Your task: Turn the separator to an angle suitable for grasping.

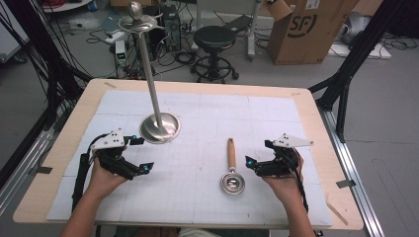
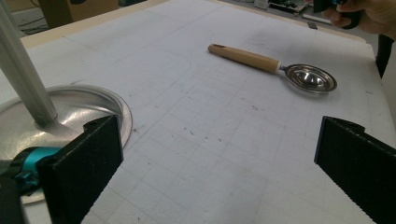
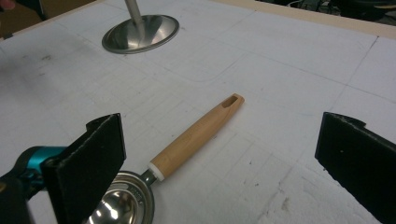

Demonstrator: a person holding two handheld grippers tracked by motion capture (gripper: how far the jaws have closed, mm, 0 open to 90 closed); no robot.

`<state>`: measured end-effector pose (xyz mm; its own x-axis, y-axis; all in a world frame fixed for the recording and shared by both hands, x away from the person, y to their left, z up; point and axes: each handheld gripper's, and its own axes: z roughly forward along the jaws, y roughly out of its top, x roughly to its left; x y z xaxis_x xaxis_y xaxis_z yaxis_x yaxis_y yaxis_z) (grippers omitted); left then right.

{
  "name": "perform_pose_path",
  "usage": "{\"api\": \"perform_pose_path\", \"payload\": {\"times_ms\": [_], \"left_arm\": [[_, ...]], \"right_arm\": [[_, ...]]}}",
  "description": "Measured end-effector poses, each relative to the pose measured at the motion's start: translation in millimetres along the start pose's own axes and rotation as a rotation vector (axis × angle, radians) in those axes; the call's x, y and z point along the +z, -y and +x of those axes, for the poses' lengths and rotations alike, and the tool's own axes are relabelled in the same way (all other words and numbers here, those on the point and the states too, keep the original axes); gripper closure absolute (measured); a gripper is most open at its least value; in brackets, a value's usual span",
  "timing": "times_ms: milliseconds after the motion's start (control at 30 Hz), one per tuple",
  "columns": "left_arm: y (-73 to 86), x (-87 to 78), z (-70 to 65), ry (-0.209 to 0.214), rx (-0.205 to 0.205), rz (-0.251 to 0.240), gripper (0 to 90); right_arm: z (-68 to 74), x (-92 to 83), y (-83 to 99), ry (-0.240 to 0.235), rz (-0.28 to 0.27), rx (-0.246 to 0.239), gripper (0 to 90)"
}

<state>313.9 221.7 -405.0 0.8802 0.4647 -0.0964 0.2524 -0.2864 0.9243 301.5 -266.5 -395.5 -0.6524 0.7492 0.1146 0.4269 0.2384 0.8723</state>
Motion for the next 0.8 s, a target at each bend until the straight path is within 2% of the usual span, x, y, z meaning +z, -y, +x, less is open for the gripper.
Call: {"api": "perform_pose_path", "payload": {"times_ms": [133,300,333,400,433,467,533,633,667,800], "left_arm": [[1.4,-1.6,0.4,-0.003,0.000,0.003,1.6],[2.3,-0.6,2.1,-0.005,-0.009,0.001,1.7],[2.2,-0.3,2.1,-0.008,-0.002,0.002,1.6],[1.7,0.0,2.7,-0.007,-0.003,-0.014,1.6],[1.2,-0.1,3.3,-0.005,-0.006,-0.023,1.6],[0.6,-0.4,4.0,-0.006,-0.006,-0.025,1.6],[-0.2,-1.2,4.7,-0.008,-0.010,-0.036,1.7],[-0.6,-3.0,6.1,-0.014,-0.011,-0.042,1.7],[-0.4,-3.5,6.2,-0.014,-0.015,-0.038,1.7],[-0.4,-1.0,3.2,-0.011,-0.005,-0.023,1.7]], "right_arm": [[-0.4,4.1,0.1,0.009,0.018,-0.009,1.0],[3.2,6.7,0.9,0.032,0.060,-0.029,9.4],[5.7,6.8,1.3,0.029,0.074,-0.042,17.8],[6.5,7.2,0.9,0.027,0.068,-0.046,18.1],[7.0,7.4,-0.2,0.026,0.069,-0.041,21.6],[5.9,8.5,-4.7,0.030,0.061,-0.037,29.3],[4.7,12.7,-12.3,0.012,0.057,-0.013,37.3],[5.6,19.8,-20.8,0.016,0.072,-0.018,40.4],[6.6,28.1,-26.3,0.034,0.099,-0.031,45.7],[5.8,41.4,-26.6,0.061,0.140,-0.035,51.5]]}}
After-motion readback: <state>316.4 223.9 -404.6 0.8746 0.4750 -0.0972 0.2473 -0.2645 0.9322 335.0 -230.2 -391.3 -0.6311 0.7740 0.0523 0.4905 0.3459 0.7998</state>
